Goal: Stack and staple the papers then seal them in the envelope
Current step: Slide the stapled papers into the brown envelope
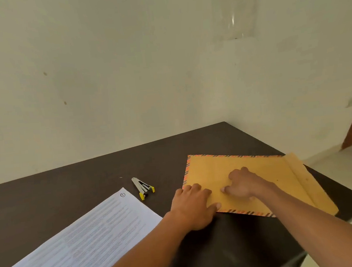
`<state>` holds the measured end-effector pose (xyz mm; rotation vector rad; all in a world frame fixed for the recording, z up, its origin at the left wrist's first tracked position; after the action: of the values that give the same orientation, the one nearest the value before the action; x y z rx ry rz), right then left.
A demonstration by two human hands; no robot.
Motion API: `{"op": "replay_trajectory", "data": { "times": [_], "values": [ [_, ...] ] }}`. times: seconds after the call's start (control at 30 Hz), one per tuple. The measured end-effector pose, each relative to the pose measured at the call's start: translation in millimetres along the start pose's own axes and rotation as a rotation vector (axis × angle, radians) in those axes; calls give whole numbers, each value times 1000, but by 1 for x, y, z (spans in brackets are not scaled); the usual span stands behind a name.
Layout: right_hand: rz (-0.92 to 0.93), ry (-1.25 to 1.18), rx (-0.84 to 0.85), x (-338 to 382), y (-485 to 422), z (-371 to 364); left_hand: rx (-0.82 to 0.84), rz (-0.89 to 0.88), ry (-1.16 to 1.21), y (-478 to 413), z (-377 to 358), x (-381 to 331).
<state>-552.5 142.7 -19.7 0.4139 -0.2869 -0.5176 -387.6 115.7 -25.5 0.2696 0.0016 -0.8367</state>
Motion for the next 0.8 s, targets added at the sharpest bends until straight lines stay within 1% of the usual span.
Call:
{"op": "replay_trajectory", "data": {
  "times": [0.1, 0.13, 0.17, 0.23, 0.3, 0.33, 0.37, 0.4, 0.5, 0.63, 0.7, 0.8],
  "values": [
    [154, -190, 29, 24, 2, -2, 20, 16, -29, 1, -3, 3],
    [201, -212, 30, 29, 5, 0, 30, 33, -47, 1, -3, 8],
    [244, -187, 1, 32, 9, 4, 35, 53, -62, -1, -2, 15],
    [274, -43, -28, 31, 15, 10, 39, 100, -74, -4, 0, 30],
    [276, 69, 78, 23, 18, 0, 37, 137, -68, -8, 1, 41],
    [274, 86, 126, 19, 19, -7, 29, 148, -62, -10, 1, 44],
    [276, 91, 136, 17, 20, -11, 14, 154, -54, -12, 1, 45],
    [274, 97, 120, 17, 19, -13, -6, 154, -43, -12, 2, 45],
    [248, 118, -5, 30, 10, -13, -50, 126, 7, -8, 4, 43],
    [228, 34, -159, 62, -6, -10, -43, 98, 9, 4, 5, 51],
    [237, 10, -170, 77, -13, -12, -38, 99, 7, 10, 6, 62],
    [252, -9, -129, 87, -19, -12, -43, 98, 48, 17, 6, 76]
  ]
}}
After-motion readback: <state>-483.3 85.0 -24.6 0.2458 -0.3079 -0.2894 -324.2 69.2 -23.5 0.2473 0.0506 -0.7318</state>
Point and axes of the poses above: each hand's wrist, its own y-axis away from the middle knuckle, its own z-axis out of the back of the hand, x = y × z, the point moved 8 cm from there along -y, towards the middle knuckle, and after that the axes turned 8 degrees about x, right-handed, at the moved point
